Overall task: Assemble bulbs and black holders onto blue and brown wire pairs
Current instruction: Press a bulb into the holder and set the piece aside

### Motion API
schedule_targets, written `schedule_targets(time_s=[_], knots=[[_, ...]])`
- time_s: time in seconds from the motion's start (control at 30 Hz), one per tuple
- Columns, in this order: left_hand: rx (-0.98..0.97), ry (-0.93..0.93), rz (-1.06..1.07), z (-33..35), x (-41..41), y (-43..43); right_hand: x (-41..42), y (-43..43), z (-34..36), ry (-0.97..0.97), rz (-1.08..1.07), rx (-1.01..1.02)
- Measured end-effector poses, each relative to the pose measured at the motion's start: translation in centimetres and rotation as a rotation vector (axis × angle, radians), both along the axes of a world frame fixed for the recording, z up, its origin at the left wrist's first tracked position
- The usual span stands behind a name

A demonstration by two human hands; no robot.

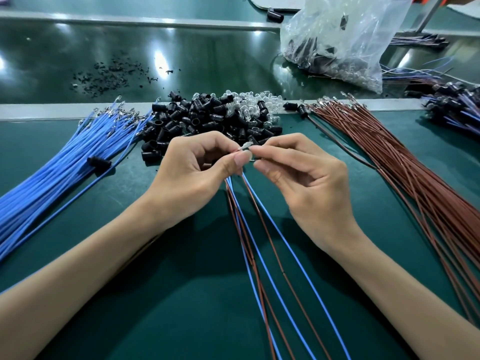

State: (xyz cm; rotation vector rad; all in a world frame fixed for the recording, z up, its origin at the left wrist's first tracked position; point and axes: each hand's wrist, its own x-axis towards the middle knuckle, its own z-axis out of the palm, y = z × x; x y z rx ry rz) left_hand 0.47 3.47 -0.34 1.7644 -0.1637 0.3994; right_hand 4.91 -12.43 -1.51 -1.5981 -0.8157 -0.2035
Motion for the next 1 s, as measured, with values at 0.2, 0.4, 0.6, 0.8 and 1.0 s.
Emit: schedule_targets(time_s=[0.2, 0.4, 0.6, 0.8, 1.0], knots=[[-0.007, 0.012, 0.004, -0.05, -0.03, -0.25, -0.36, -0.14, 0.26, 0.145, -0.004, 0.083], [-0.033, 0.021, -0.013, 0.07, -0.14, -0.5, -0.44, -0.19, 0.3, 0.117, 0.005, 0.083], [-0.053, 0.034, -0.008, 0.06, -0.05, -0.49, -0.43, -0.11, 0.49, 0.161, -0.008, 0.101], [-0.031, 0.025, 0.014, 0.12, -0.04, -0.48, -0.41, 0.05, 0.42, 0.082, -0.064, 0.069], [-0.021, 0.011, 0.03, 0.04, -0.1, -0.53, -0.51, -0.07, 0.19, -0.037, -0.123, -0.014]])
